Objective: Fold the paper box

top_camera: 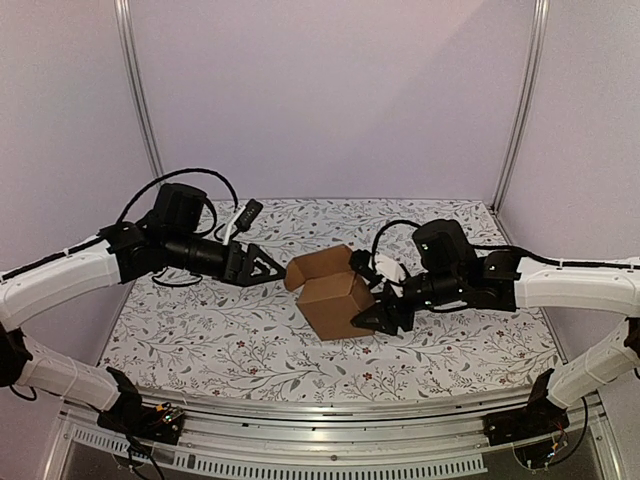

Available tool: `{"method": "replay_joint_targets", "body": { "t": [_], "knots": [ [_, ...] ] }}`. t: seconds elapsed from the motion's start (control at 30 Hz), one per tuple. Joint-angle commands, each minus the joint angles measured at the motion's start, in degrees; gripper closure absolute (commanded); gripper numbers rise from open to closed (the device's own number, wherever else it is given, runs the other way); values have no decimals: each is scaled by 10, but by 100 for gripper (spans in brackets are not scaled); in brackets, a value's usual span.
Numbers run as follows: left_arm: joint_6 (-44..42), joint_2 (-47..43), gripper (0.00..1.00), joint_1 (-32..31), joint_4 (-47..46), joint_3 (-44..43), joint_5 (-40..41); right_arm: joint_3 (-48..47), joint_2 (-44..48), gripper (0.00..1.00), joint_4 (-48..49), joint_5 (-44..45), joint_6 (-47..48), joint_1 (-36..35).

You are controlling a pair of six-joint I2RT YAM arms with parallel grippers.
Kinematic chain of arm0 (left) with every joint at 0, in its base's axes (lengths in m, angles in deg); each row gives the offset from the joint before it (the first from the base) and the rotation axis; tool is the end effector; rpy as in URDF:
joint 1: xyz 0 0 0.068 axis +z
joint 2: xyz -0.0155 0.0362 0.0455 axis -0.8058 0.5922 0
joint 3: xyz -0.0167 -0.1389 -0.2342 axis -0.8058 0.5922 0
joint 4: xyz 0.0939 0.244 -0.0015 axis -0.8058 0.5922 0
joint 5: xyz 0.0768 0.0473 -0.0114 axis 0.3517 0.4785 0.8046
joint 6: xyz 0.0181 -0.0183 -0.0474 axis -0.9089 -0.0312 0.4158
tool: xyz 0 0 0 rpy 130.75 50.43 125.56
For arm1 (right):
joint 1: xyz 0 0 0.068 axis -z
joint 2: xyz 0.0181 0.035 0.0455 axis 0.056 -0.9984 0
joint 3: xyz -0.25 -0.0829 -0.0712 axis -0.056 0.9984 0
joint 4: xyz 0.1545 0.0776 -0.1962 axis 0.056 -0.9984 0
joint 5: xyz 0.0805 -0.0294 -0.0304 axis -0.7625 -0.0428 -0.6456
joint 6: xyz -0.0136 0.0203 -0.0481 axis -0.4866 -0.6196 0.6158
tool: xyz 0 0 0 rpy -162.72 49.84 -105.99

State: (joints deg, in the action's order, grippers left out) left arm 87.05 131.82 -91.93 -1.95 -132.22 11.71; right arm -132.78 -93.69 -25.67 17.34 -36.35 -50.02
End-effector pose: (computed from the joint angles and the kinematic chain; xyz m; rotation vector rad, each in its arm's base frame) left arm 0.1956 -0.1793 0.3026 0.5945 2.2681 -1.2568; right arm 0.1696 0.2464 0.2556 -1.3909 1.7943 0.7497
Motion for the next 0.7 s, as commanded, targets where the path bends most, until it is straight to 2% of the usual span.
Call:
{"method": "replay_joint_targets", "body": {
  "t": [0.0, 0.2, 0.5, 0.67],
  "knots": [
    [-14, 29, 26, -12, 16, -13, 62, -10, -14, 63, 52, -11, 10, 1],
    [-12, 72, 40, -18, 20, -29, 80, 5, -14, 63, 87, 3, 13, 1],
    [-19, 81, 49, -22, 18, -55, 91, 5, -25, 63, 86, 1, 23, -1],
    [-23, 82, 57, -23, 17, -63, 89, 3, -30, 64, 85, -1, 25, -3]
  ]
}}
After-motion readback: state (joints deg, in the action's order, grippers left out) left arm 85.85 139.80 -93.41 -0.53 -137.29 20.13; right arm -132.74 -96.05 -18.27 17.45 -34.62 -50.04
